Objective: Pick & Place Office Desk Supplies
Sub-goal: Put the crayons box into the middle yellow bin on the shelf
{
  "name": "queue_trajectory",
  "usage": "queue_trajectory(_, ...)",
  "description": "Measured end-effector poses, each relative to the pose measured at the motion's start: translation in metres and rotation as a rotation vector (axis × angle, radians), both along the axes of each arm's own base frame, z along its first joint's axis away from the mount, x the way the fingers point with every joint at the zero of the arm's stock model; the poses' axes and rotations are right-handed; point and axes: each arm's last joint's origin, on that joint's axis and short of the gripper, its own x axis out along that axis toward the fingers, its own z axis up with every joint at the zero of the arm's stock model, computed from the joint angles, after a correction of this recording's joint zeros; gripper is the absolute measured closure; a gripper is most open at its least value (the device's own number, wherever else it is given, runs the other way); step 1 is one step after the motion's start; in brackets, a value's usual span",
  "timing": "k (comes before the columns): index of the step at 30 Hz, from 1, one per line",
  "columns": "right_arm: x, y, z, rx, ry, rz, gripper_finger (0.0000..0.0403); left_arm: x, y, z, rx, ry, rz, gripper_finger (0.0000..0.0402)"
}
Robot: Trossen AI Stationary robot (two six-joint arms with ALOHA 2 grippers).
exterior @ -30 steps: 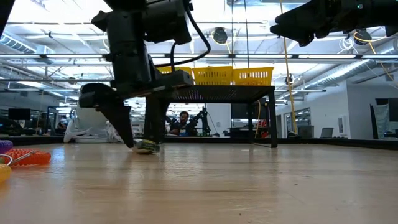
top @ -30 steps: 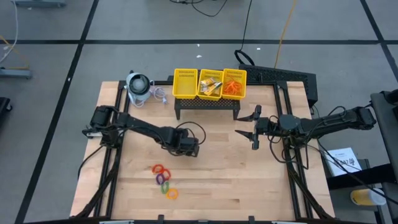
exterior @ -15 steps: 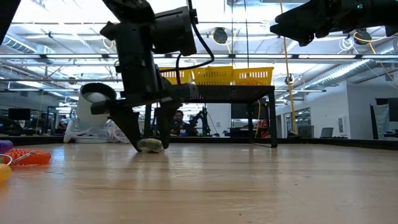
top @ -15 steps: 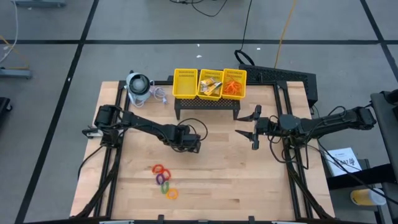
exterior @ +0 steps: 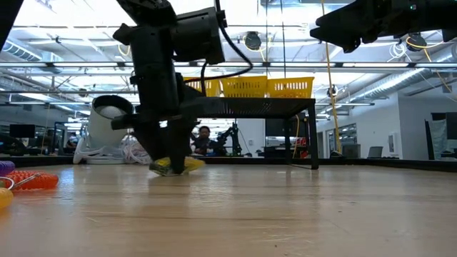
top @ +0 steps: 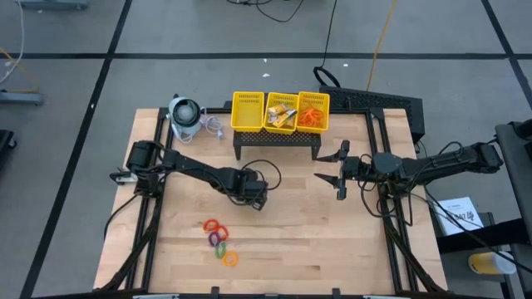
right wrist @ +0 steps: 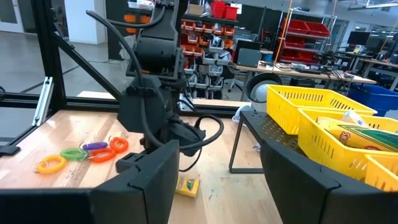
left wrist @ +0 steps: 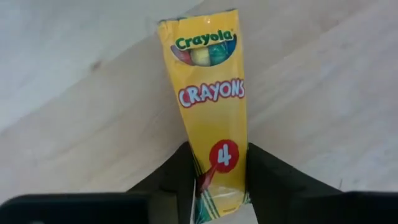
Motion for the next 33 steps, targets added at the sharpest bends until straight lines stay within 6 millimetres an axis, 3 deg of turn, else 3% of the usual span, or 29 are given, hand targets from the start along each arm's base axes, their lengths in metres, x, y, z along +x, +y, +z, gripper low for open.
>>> queue_trajectory(8,0.0,0.0,0.0,0.0,0.001,0.0,0.0188,0.004,-0.007,0.012,-0.055,-0.083,-0.162,0.0245)
queue_trajectory(14,0.0,0.0,0.0,0.0,0.001,0.0,0.0188,-0.001,-0.018,0.055,-0.076,-0.258,-0.253,0.0256)
queue_trajectory(20,0.0,0.0,0.0,0.0,0.001,0.0,0.0188,-0.016,-0.022,0.115,-0.024,-0.507,-0.359,0.0282)
queue_trajectory(26,0.0,0.0,0.0,-0.002,0.005,-0.001,0.0188,-0.033,0.006,0.178,0.139,-0.807,-0.336,0.0267)
queue_trajectory(33,0.0,0.0,-0.001,-0.001,0.006,-0.003,0.0188,-0.039,0.06,0.21,0.249,-0.995,-0.292,0.0277)
